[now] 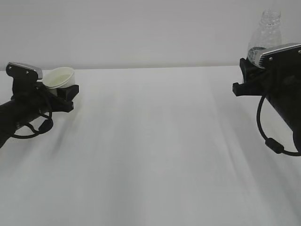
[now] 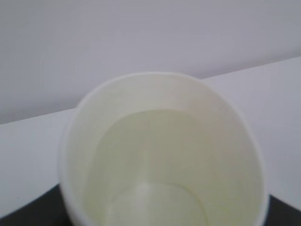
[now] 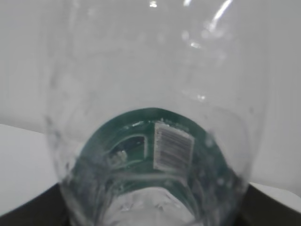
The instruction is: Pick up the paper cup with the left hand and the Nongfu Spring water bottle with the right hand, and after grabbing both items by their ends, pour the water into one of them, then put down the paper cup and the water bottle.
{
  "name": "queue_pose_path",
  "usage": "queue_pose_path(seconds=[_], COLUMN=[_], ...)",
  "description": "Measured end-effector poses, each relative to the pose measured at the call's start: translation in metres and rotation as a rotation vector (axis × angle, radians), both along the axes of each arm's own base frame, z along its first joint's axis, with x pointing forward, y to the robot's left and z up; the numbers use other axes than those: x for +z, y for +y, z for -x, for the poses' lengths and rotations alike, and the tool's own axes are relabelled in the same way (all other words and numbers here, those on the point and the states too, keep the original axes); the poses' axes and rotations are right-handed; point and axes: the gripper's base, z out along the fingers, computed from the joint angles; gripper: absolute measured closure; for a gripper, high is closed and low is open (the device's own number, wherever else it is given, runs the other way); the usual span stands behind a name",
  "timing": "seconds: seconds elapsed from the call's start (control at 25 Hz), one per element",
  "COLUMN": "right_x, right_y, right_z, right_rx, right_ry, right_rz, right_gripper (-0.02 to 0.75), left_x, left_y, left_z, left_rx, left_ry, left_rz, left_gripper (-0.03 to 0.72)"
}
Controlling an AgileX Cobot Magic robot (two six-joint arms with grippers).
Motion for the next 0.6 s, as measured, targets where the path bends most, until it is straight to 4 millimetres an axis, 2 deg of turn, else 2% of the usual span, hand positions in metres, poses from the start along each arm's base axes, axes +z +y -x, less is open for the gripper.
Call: queue_pose_path(seconds=[0.32,0.6], right_x=[0.000,0.000], right_y=[0.000,0.000], right_z=[0.000,0.000], right_rx=[0.000,0.000], right_ry=[0.000,0.000], right_rz=[0.000,0.000], right_gripper=[0.330,0.330], left_x=[0.001,0.001], left_y=[0.020,0.023], left_z=[-0.004,-0.005], left_rx=[0.112,0.140], left_ry=[-0.013,-0.021], left_rz=[-0.010,-0.026], left_gripper=[0.258,0.258])
